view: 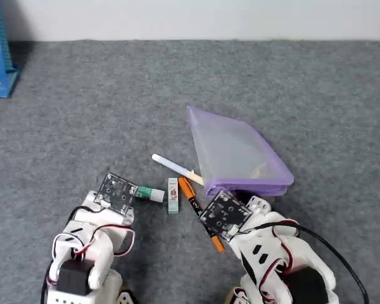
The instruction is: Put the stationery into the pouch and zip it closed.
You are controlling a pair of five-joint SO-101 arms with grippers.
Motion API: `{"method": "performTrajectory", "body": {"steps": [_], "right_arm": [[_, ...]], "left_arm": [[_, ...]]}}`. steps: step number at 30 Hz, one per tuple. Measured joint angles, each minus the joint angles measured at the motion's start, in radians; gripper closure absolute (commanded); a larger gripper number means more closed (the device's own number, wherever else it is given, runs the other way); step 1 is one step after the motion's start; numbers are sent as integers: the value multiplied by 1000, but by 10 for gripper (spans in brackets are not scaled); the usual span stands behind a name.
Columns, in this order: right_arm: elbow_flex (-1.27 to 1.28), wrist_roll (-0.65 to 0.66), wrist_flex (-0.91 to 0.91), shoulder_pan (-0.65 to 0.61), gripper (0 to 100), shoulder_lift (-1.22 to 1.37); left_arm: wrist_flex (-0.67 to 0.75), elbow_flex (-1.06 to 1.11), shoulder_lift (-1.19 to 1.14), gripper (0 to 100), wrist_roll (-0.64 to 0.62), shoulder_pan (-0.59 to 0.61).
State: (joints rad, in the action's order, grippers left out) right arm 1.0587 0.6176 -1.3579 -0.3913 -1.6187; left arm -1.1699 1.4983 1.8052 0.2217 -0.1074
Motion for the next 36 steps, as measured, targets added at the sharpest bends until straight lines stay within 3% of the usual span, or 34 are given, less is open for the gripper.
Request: {"method": "performTrajectory", "body": {"steps": [9, 17, 24, 36], "right_arm": [[-3, -40, 8, 23, 991, -2], [-118, -44, -38, 28, 991, -2], [-126, -48, -112, -81, 991, -2], [-173, -48, -146, -95, 991, -2]], "left_arm": [[28, -130, 0, 654, -284, -267], [160, -130, 0, 653, -371, -519], [308, -114, 0, 684, -371, -545], [319, -44, 0, 684, -371, -497]]}}
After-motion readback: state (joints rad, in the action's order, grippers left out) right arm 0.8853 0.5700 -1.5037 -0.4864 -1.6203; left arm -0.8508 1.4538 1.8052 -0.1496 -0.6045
